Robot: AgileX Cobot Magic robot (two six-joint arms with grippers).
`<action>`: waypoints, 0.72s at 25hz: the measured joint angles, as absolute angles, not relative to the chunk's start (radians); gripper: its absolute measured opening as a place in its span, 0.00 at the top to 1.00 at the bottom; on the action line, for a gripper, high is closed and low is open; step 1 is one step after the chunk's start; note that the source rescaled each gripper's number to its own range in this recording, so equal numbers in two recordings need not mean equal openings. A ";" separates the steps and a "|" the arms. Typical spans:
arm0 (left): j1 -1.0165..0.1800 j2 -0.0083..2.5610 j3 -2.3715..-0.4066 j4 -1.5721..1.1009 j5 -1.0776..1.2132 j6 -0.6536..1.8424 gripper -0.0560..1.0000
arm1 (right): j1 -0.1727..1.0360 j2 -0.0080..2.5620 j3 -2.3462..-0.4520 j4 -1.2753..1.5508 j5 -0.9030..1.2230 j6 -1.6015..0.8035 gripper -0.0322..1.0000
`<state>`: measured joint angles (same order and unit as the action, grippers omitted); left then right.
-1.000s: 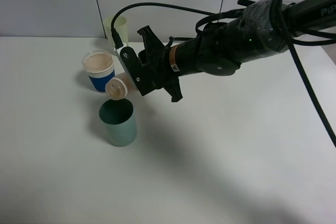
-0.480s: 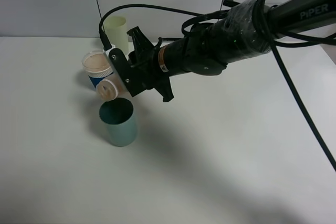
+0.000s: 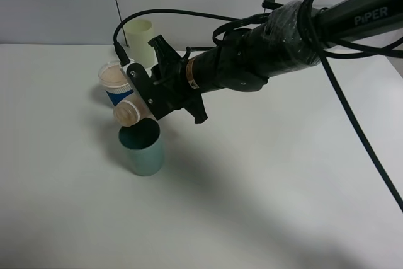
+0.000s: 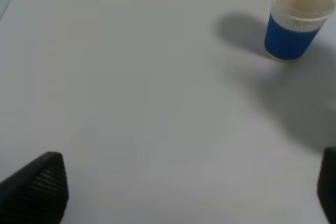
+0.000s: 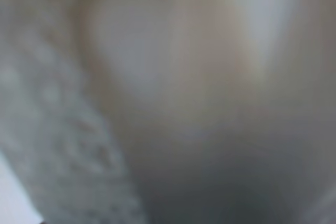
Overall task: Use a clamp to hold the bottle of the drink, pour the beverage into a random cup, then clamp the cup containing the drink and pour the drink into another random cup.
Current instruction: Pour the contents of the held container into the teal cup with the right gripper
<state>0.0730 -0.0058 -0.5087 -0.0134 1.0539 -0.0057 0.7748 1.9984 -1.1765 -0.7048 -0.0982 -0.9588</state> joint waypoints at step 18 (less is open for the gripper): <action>0.073 -0.006 -0.509 -0.013 1.054 -0.006 0.15 | 0.775 1.994 -1.179 -0.729 -0.078 -1.002 0.97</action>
